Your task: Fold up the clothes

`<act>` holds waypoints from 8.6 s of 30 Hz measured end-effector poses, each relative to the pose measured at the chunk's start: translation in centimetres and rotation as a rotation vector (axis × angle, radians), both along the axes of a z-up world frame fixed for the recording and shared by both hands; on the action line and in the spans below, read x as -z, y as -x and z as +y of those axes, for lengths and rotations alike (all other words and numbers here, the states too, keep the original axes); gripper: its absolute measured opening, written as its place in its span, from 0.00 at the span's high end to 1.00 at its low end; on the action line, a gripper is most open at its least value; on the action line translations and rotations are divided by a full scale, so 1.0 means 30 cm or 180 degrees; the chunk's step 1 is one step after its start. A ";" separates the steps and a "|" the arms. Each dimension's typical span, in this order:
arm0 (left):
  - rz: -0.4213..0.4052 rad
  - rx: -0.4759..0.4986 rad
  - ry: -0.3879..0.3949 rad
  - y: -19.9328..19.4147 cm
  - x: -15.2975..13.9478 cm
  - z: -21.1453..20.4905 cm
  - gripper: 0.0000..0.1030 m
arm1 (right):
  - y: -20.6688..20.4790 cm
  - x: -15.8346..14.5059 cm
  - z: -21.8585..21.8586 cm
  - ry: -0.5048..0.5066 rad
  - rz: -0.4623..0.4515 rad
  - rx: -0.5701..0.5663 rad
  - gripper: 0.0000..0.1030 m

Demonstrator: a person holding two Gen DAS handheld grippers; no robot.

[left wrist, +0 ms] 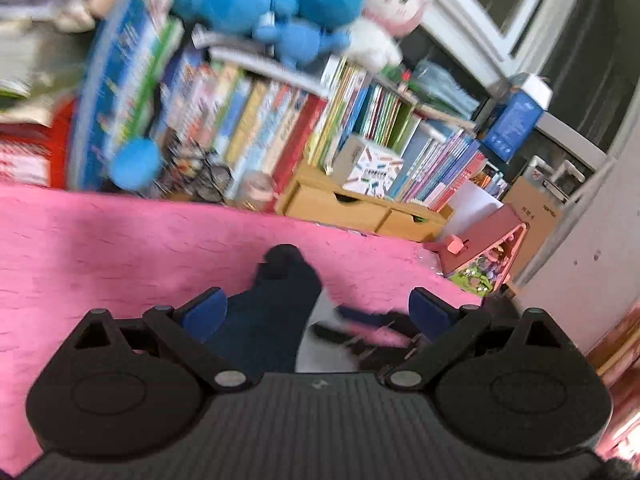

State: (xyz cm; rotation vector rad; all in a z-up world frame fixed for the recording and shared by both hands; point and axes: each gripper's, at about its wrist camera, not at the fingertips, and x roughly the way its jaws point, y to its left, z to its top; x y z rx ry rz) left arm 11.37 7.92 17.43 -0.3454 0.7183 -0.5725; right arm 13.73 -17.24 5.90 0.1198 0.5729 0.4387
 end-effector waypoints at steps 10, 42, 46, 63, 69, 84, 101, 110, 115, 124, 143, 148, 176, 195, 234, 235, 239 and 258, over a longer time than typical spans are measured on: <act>0.1058 -0.0014 0.0043 -0.417 0.308 -0.234 0.40 | 0.002 0.079 -0.047 -0.0286 0.0090 -0.0063 0.37; 0.1376 -0.0103 0.0633 -0.584 0.407 -0.251 0.94 | -0.011 0.091 -0.025 -0.0221 0.0168 -0.0096 0.18; 0.1422 -0.0156 0.0631 -0.627 0.425 -0.247 0.94 | -0.014 0.092 -0.028 -0.0239 0.0185 -0.0086 0.17; 0.0906 0.0311 -0.0673 -0.517 0.357 -0.170 0.53 | -0.016 0.097 -0.031 -0.0255 0.0221 -0.0104 0.12; 0.1001 0.0669 -0.0865 -0.514 0.426 -0.221 0.47 | -0.020 0.099 -0.029 -0.0247 0.0241 -0.0098 0.10; 0.0780 -0.0874 -0.1308 -0.629 0.439 -0.150 0.73 | -0.025 0.102 -0.034 -0.0298 0.0257 -0.0103 0.06; -0.0167 -0.0681 -0.1309 0.279 0.258 -0.046 0.34 | 0.234 -0.056 -0.159 -0.0393 -0.0184 -0.0127 0.03; -0.0231 -0.0616 -0.1624 0.490 0.392 -0.082 0.21 | 0.725 -0.086 -0.181 0.0505 -0.0354 0.0020 0.00; -0.0148 -0.0747 -0.1416 0.538 0.435 -0.049 0.14 | 0.834 0.025 -0.060 0.0858 -0.0274 0.0037 0.00; -0.0277 -0.0925 -0.1437 0.580 0.458 -0.055 0.07 | 0.794 0.083 0.080 0.1024 -0.0321 0.0326 0.00; -0.0368 -0.0849 -0.1452 0.619 0.466 -0.046 0.00 | 0.800 0.081 -0.114 0.1023 -0.0315 0.1124 0.00; -0.0189 -0.0690 -0.1299 0.683 0.423 -0.012 0.00 | 0.847 0.057 -0.081 0.1286 -0.0476 0.0896 0.03; 0.0589 -0.0484 0.0629 0.557 0.400 0.250 0.00 | 0.882 -0.013 0.407 0.1575 -0.1275 -0.1129 0.83; 0.1046 -0.0279 0.1272 0.372 0.458 0.190 0.37 | 0.907 0.001 0.350 0.1814 -0.1434 -0.0953 0.29; -0.0025 -0.1441 -0.1002 0.142 0.238 0.169 0.34 | 0.806 -0.067 0.056 0.0131 -0.0461 -0.0585 0.44; -0.0128 -0.1388 -0.1048 0.181 0.227 0.147 0.33 | 0.814 -0.067 0.007 0.0017 -0.0426 -0.0473 0.43; -0.0578 -0.1206 -0.1260 0.341 0.187 0.030 0.21 | 0.823 -0.030 -0.178 -0.0393 -0.0175 0.0061 0.41; -0.0427 -0.0688 -0.1479 0.502 0.465 -0.189 0.00 | 0.266 -0.037 0.127 0.0096 0.0207 -0.0022 0.61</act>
